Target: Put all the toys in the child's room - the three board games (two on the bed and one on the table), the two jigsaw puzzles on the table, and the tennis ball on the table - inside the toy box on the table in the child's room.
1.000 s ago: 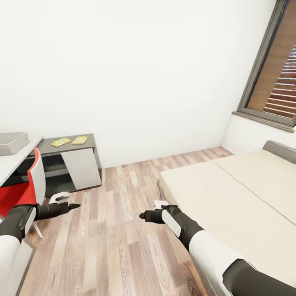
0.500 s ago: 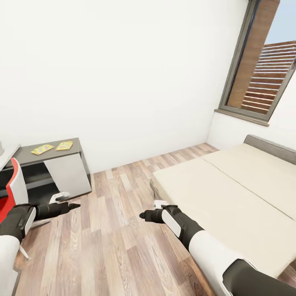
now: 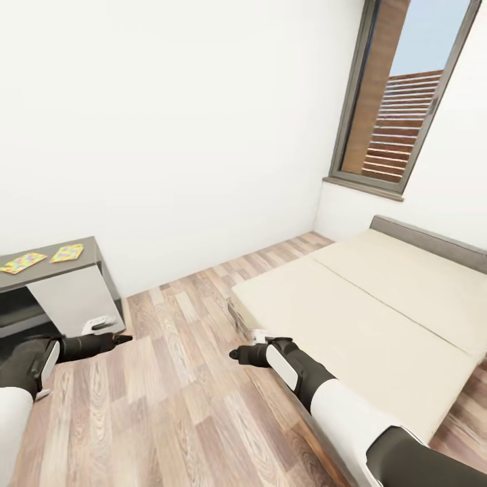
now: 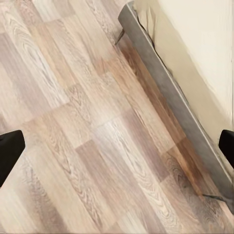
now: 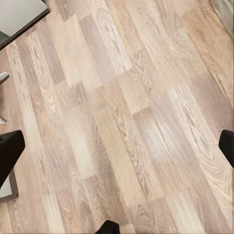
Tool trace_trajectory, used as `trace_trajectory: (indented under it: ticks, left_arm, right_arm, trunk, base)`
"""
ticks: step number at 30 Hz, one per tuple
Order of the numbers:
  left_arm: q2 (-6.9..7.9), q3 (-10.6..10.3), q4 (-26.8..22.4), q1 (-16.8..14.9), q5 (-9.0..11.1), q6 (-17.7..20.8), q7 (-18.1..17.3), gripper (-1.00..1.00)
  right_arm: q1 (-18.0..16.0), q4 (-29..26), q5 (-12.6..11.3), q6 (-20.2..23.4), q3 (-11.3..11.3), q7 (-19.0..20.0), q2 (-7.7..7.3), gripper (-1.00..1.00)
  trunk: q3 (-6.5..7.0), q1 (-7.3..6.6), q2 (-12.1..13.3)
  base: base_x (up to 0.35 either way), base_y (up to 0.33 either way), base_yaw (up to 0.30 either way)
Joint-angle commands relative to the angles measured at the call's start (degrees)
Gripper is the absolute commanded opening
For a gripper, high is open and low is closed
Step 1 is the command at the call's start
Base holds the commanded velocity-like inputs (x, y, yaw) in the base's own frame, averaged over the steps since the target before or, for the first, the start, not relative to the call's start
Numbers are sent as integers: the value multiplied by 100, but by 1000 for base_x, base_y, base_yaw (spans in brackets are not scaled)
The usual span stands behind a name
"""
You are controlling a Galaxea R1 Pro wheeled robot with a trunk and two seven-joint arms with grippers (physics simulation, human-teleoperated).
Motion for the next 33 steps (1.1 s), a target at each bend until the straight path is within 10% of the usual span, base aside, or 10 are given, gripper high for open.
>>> trace_trajectory:
  ticks: [1,33]
  left_arm:
    - [-5,37,-8,-6,-58,33,-52,100]
    - [-10,35,-8,-6,-57,33,-52,100]
  right_arm:
    - [-8,-2,-32,15,20,-28,0,100]
    - [-8,-2,-23,0,27,-28,0,100]
  trunk:
    - [-13,4,-13]
    - [-13,4,-13]
  base:
    - [48,4,-264]
    - [4,50,-264]
